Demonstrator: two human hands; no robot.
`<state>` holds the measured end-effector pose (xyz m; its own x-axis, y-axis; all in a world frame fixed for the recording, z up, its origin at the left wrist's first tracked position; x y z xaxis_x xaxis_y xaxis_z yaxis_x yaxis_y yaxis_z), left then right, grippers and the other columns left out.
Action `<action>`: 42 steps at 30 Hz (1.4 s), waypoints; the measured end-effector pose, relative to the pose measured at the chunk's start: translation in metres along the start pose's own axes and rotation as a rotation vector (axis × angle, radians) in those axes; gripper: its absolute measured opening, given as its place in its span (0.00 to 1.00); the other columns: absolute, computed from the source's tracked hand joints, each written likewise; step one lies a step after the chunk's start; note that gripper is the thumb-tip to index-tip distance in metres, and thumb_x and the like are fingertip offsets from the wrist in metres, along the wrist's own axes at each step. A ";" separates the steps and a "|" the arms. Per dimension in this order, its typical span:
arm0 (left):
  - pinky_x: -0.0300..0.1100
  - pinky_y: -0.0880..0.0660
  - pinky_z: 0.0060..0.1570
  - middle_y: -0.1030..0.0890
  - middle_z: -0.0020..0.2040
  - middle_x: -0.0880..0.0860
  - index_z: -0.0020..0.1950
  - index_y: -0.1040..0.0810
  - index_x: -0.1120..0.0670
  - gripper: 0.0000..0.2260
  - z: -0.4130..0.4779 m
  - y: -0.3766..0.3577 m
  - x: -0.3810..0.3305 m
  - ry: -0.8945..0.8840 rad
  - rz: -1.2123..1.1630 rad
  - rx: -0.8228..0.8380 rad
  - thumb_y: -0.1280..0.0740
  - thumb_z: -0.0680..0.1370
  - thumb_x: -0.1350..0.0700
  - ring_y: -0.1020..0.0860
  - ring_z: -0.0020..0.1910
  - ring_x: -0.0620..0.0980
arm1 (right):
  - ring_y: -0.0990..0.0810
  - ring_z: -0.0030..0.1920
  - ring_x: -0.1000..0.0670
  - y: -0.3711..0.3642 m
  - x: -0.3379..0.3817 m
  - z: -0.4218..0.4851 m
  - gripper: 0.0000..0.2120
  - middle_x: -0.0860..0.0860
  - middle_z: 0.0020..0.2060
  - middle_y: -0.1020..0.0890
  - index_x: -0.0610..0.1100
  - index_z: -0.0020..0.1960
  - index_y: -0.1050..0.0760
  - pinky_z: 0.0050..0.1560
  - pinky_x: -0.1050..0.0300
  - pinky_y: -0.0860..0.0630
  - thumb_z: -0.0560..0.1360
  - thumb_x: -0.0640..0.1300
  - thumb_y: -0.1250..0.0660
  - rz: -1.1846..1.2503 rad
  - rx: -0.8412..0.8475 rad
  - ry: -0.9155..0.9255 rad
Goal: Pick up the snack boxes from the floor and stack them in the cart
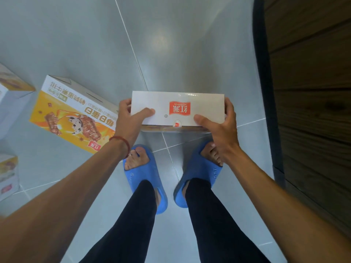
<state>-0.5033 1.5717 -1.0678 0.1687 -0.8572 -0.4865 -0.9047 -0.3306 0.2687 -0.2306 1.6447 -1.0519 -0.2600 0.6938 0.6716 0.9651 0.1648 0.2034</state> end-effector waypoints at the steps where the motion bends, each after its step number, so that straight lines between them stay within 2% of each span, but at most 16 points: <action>1: 0.43 0.27 0.44 0.20 0.53 0.48 0.60 0.30 0.47 0.23 0.002 -0.005 -0.001 0.013 -0.017 0.042 0.23 0.70 0.50 0.21 0.48 0.46 | 0.21 0.61 0.49 -0.002 -0.003 0.001 0.40 0.48 0.64 0.24 0.53 0.72 0.34 0.49 0.64 0.18 0.66 0.50 0.20 0.028 0.037 -0.022; 3: 0.46 0.26 0.45 0.16 0.49 0.47 0.61 0.28 0.46 0.22 0.003 -0.012 -0.003 0.049 -0.022 0.093 0.23 0.71 0.48 0.20 0.45 0.46 | 0.19 0.61 0.48 -0.005 -0.010 0.002 0.39 0.49 0.61 0.20 0.51 0.72 0.33 0.52 0.57 0.16 0.65 0.49 0.20 0.084 0.093 -0.067; 5: 0.50 0.25 0.49 0.14 0.50 0.48 0.62 0.26 0.46 0.26 0.002 -0.015 -0.008 0.066 -0.008 0.104 0.23 0.67 0.44 0.18 0.46 0.48 | 0.19 0.62 0.45 -0.007 -0.014 0.003 0.39 0.49 0.60 0.19 0.52 0.72 0.33 0.56 0.51 0.16 0.65 0.49 0.20 0.109 0.122 -0.102; 7: 0.50 0.24 0.50 0.14 0.51 0.50 0.61 0.26 0.47 0.25 -0.005 -0.015 -0.014 0.063 0.001 0.101 0.22 0.68 0.46 0.18 0.46 0.47 | 0.19 0.62 0.44 -0.007 -0.010 -0.002 0.40 0.48 0.61 0.20 0.53 0.72 0.34 0.58 0.48 0.16 0.65 0.51 0.20 0.115 0.132 -0.116; 10: 0.44 0.24 0.43 0.15 0.54 0.51 0.60 0.26 0.47 0.19 -0.026 -0.011 -0.029 0.055 -0.011 0.097 0.23 0.73 0.51 0.18 0.43 0.45 | 0.20 0.63 0.44 -0.002 0.004 -0.020 0.42 0.48 0.62 0.22 0.54 0.73 0.36 0.59 0.44 0.16 0.64 0.53 0.19 0.114 0.134 -0.122; 12: 0.41 0.22 0.37 0.16 0.56 0.53 0.63 0.26 0.49 0.21 -0.048 -0.006 -0.043 0.040 -0.025 0.106 0.23 0.73 0.53 0.17 0.44 0.46 | 0.19 0.63 0.44 0.006 0.018 -0.041 0.41 0.48 0.62 0.22 0.54 0.74 0.36 0.58 0.42 0.16 0.66 0.50 0.20 0.124 0.131 -0.135; 14: 0.41 0.21 0.38 0.16 0.58 0.54 0.66 0.26 0.50 0.25 -0.073 0.004 -0.058 0.021 -0.034 0.107 0.22 0.72 0.54 0.16 0.48 0.48 | 0.19 0.62 0.43 0.014 0.034 -0.066 0.40 0.48 0.61 0.22 0.54 0.74 0.36 0.56 0.40 0.16 0.68 0.46 0.19 0.131 0.122 -0.151; 18: 0.43 0.20 0.43 0.16 0.58 0.53 0.67 0.26 0.50 0.27 -0.136 0.026 -0.096 -0.001 -0.030 0.116 0.21 0.70 0.56 0.16 0.54 0.52 | 0.19 0.62 0.47 0.033 0.079 -0.125 0.39 0.53 0.61 0.21 0.55 0.72 0.34 0.59 0.43 0.16 0.69 0.40 0.18 0.159 0.052 -0.168; 22: 0.49 0.19 0.47 0.16 0.57 0.52 0.65 0.25 0.48 0.29 -0.208 0.048 -0.141 -0.047 0.007 0.138 0.21 0.66 0.50 0.16 0.56 0.54 | 0.19 0.63 0.49 0.053 0.131 -0.188 0.40 0.55 0.62 0.19 0.55 0.70 0.32 0.59 0.45 0.17 0.64 0.44 0.17 0.153 0.013 -0.129; 24: 0.49 0.20 0.45 0.16 0.57 0.51 0.66 0.26 0.48 0.30 -0.243 0.057 -0.163 -0.070 0.027 0.168 0.21 0.66 0.49 0.17 0.57 0.55 | 0.19 0.63 0.48 0.060 0.157 -0.222 0.39 0.54 0.62 0.19 0.53 0.71 0.33 0.58 0.48 0.16 0.65 0.46 0.18 0.173 0.009 -0.101; 26: 0.53 0.18 0.48 0.17 0.57 0.50 0.67 0.27 0.49 0.30 -0.275 0.066 -0.181 -0.086 0.046 0.196 0.21 0.67 0.50 0.17 0.58 0.55 | 0.19 0.64 0.47 0.066 0.180 -0.255 0.39 0.52 0.63 0.19 0.52 0.72 0.33 0.57 0.50 0.16 0.67 0.46 0.18 0.194 -0.003 -0.077; 29: 0.61 0.20 0.56 0.17 0.58 0.51 0.68 0.27 0.49 0.31 -0.313 0.081 -0.207 -0.132 0.093 0.232 0.21 0.67 0.50 0.17 0.57 0.54 | 0.19 0.64 0.46 0.071 0.203 -0.302 0.37 0.51 0.63 0.19 0.52 0.70 0.32 0.57 0.49 0.16 0.68 0.42 0.18 0.267 -0.051 -0.059; 33: 0.59 0.19 0.56 0.16 0.52 0.45 0.68 0.27 0.48 0.27 -0.360 0.092 -0.232 -0.198 0.173 0.297 0.22 0.72 0.54 0.16 0.53 0.49 | 0.19 0.63 0.49 0.078 0.220 -0.364 0.32 0.54 0.61 0.19 0.58 0.64 0.32 0.54 0.55 0.16 0.69 0.39 0.19 0.352 -0.144 -0.046; 34: 0.57 0.19 0.56 0.17 0.51 0.44 0.68 0.28 0.48 0.26 -0.372 0.093 -0.236 -0.217 0.196 0.310 0.23 0.73 0.55 0.16 0.52 0.48 | 0.19 0.63 0.50 0.080 0.221 -0.379 0.31 0.54 0.61 0.20 0.59 0.63 0.31 0.55 0.54 0.16 0.70 0.39 0.20 0.374 -0.167 -0.043; 37: 0.50 0.18 0.53 0.18 0.52 0.44 0.69 0.29 0.49 0.25 -0.410 0.090 -0.248 -0.290 0.290 0.360 0.24 0.75 0.56 0.18 0.50 0.45 | 0.19 0.64 0.48 0.089 0.215 -0.422 0.32 0.53 0.62 0.19 0.60 0.64 0.31 0.60 0.44 0.17 0.69 0.42 0.18 0.437 -0.230 -0.045; 42: 0.52 0.18 0.52 0.16 0.56 0.48 0.66 0.26 0.48 0.25 -0.473 0.071 -0.247 -0.345 0.424 0.483 0.22 0.72 0.53 0.17 0.55 0.52 | 0.17 0.62 0.48 0.109 0.196 -0.503 0.34 0.52 0.60 0.16 0.53 0.65 0.30 0.61 0.37 0.19 0.65 0.42 0.18 0.608 -0.375 -0.062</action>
<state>-0.4242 1.5735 -0.5351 -0.2958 -0.6733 -0.6776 -0.9499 0.2822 0.1343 -0.1917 1.4458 -0.5401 0.3332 0.6264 0.7047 0.8602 -0.5079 0.0447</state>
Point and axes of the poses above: each hand's wrist, its own z-axis towards the middle knuckle, its own y-axis out of the back of the hand, x = y × z, the point moved 10 cm from there along z, towards the middle knuckle
